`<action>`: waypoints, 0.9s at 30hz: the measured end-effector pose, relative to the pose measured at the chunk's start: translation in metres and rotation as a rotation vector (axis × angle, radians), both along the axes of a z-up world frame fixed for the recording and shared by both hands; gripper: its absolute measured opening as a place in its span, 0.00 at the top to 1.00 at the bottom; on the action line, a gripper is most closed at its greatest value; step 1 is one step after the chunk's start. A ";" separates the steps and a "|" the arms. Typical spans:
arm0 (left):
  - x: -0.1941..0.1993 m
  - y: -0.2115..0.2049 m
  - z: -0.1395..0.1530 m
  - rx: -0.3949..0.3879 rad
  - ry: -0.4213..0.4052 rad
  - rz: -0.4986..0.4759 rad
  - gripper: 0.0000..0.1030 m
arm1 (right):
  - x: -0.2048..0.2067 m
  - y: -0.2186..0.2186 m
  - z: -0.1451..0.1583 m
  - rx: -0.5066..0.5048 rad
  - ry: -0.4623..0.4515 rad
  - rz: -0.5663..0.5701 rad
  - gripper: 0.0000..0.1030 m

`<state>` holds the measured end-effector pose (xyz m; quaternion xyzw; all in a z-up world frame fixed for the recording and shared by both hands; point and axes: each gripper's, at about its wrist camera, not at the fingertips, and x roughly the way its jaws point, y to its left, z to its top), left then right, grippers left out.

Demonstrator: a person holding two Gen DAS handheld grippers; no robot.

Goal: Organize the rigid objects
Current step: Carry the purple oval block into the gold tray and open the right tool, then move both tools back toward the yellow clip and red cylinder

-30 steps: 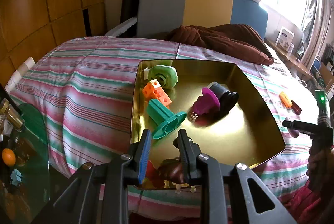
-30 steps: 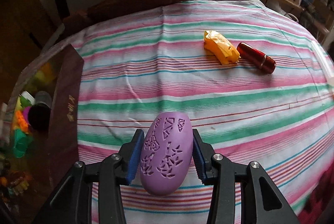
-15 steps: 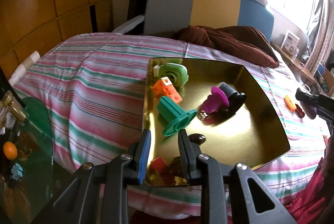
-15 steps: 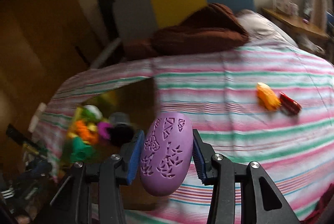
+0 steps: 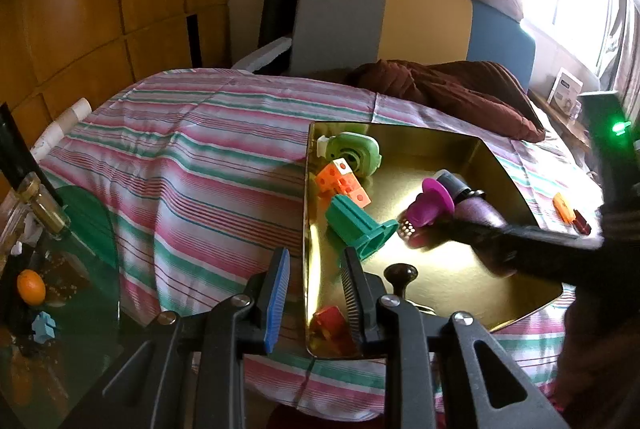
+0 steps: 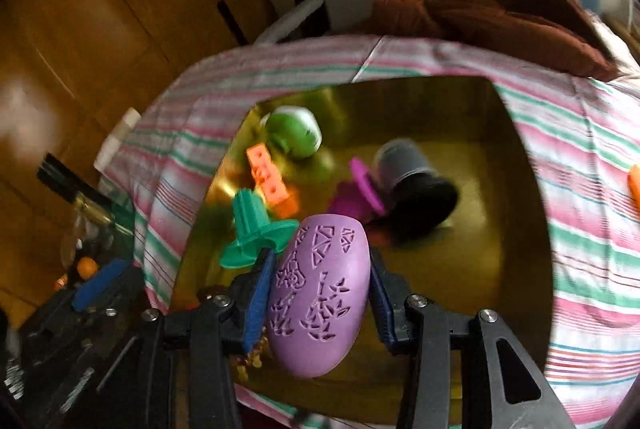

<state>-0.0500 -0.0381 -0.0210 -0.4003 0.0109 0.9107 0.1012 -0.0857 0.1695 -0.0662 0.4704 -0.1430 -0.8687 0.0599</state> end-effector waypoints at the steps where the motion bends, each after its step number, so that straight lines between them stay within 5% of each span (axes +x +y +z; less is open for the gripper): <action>1: 0.000 -0.001 0.000 -0.001 0.002 0.002 0.75 | -0.004 -0.005 -0.005 0.007 -0.011 0.000 0.56; 11: -0.001 -0.008 -0.003 0.006 -0.002 0.013 0.75 | -0.022 -0.015 -0.049 0.015 -0.115 -0.017 0.54; 21: 0.002 -0.005 -0.002 0.002 0.006 0.006 0.75 | -0.016 -0.018 -0.039 -0.001 -0.070 0.002 0.52; 27: 0.004 -0.003 0.000 -0.002 0.009 0.002 0.75 | -0.010 -0.014 -0.023 0.005 -0.014 -0.023 0.42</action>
